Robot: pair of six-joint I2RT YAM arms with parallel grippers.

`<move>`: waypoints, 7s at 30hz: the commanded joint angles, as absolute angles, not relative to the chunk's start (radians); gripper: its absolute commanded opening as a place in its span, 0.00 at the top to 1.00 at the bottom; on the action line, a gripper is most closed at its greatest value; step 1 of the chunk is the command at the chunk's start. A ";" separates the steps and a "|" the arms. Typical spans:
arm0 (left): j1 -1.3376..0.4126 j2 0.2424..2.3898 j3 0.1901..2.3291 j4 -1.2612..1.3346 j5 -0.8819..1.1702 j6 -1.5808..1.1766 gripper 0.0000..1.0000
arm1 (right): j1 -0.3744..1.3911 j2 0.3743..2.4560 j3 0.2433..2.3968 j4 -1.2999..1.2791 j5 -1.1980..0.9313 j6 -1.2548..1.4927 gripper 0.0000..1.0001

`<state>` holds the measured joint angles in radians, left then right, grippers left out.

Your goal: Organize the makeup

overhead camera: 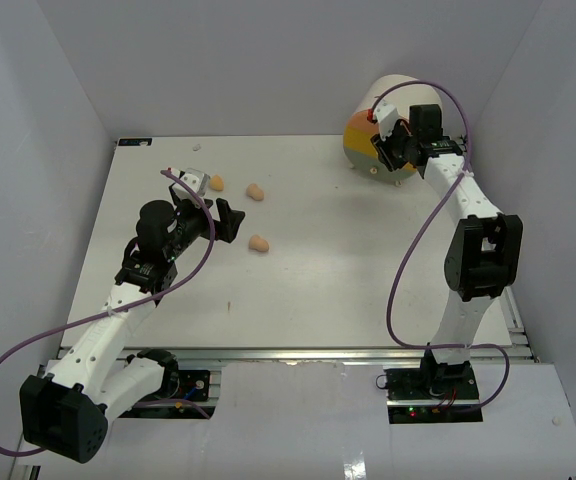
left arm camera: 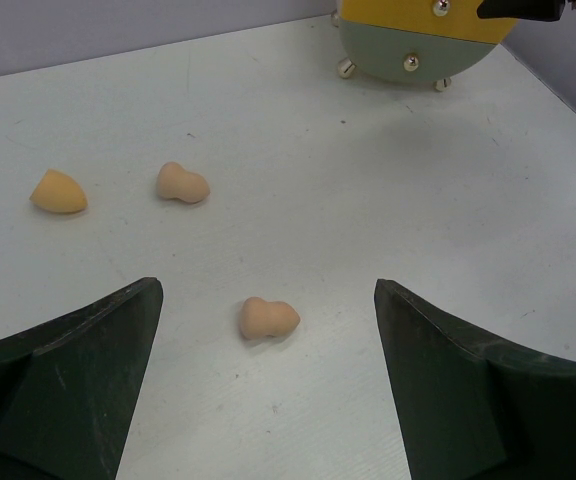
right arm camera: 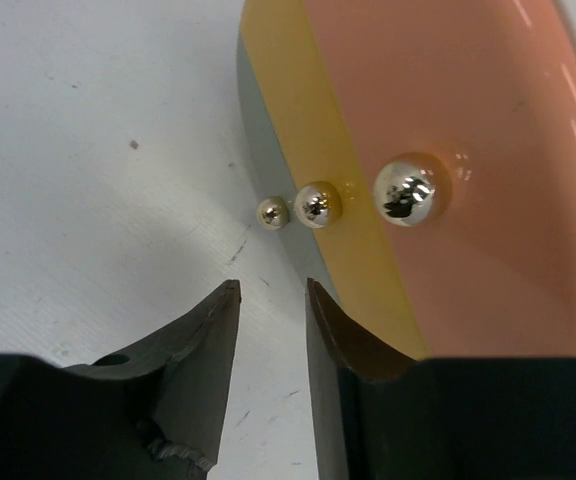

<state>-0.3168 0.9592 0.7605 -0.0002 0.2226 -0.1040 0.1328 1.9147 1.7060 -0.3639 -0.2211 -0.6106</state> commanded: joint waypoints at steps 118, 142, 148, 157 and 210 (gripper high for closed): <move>-0.313 0.997 0.762 -0.023 0.258 -0.091 0.02 | -0.095 2.090 1.950 -0.110 -0.563 -0.338 0.07; -0.314 1.019 0.767 -0.026 0.264 -0.088 0.02 | -0.094 2.129 1.975 -0.113 -0.626 -0.611 0.05; -0.313 1.026 0.767 -0.028 0.265 -0.087 0.02 | -0.092 2.139 1.985 -0.143 -0.657 -0.662 0.04; -0.313 1.031 0.769 -0.029 0.262 -0.086 0.02 | -0.090 2.145 1.998 -0.172 -0.669 -0.689 0.01; -0.315 1.242 0.749 0.262 0.634 -0.375 0.03 | 0.206 1.530 1.333 -0.100 -0.292 -0.181 0.07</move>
